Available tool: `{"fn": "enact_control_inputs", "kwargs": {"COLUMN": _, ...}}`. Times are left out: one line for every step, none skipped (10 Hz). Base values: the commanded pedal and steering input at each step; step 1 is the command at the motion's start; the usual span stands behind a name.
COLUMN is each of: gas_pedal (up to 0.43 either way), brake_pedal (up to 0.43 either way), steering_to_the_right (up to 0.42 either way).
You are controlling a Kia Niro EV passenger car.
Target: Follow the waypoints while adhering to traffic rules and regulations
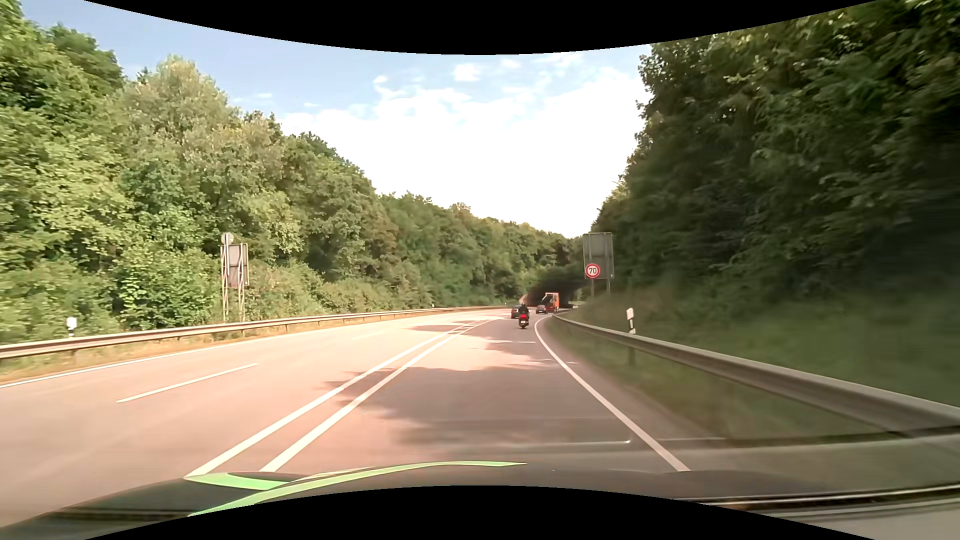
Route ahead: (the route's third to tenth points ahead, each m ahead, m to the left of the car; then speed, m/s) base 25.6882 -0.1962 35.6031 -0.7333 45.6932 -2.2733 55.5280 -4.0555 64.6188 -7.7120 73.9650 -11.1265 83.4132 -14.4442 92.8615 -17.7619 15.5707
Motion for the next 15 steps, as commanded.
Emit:
{"fn": "enact_control_inputs", "kwargs": {"gas_pedal": 0.039, "brake_pedal": 0.000, "steering_to_the_right": 0.017}}
{"fn": "enact_control_inputs", "kwargs": {"gas_pedal": 0.039, "brake_pedal": 0.000, "steering_to_the_right": 0.017}}
{"fn": "enact_control_inputs", "kwargs": {"gas_pedal": 0.039, "brake_pedal": 0.000, "steering_to_the_right": 0.017}}
{"fn": "enact_control_inputs", "kwargs": {"gas_pedal": 0.039, "brake_pedal": 0.000, "steering_to_the_right": 0.017}}
{"fn": "enact_control_inputs", "kwargs": {"gas_pedal": 0.039, "brake_pedal": 0.000, "steering_to_the_right": 0.017}}
{"fn": "enact_control_inputs", "kwargs": {"gas_pedal": 0.039, "brake_pedal": 0.000, "steering_to_the_right": 0.017}}
{"fn": "enact_control_inputs", "kwargs": {"gas_pedal": 0.039, "brake_pedal": 0.000, "steering_to_the_right": 0.017}}
{"fn": "enact_control_inputs", "kwargs": {"gas_pedal": 0.039, "brake_pedal": 0.000, "steering_to_the_right": 0.018}}
{"fn": "enact_control_inputs", "kwargs": {"gas_pedal": 0.039, "brake_pedal": 0.000, "steering_to_the_right": 0.018}}
{"fn": "enact_control_inputs", "kwargs": {"gas_pedal": 0.039, "brake_pedal": 0.000, "steering_to_the_right": 0.018}}
{"fn": "enact_control_inputs", "kwargs": {"gas_pedal": 0.039, "brake_pedal": 0.000, "steering_to_the_right": 0.018}}
{"fn": "enact_control_inputs", "kwargs": {"gas_pedal": 0.039, "brake_pedal": 0.000, "steering_to_the_right": 0.018}}
{"fn": "enact_control_inputs", "kwargs": {"gas_pedal": 0.039, "brake_pedal": 0.000, "steering_to_the_right": 0.018}}
{"fn": "enact_control_inputs", "kwargs": {"gas_pedal": 0.039, "brake_pedal": 0.000, "steering_to_the_right": 0.018}}
{"fn": "enact_control_inputs", "kwargs": {"gas_pedal": 0.028, "brake_pedal": 0.000, "steering_to_the_right": 0.019}}
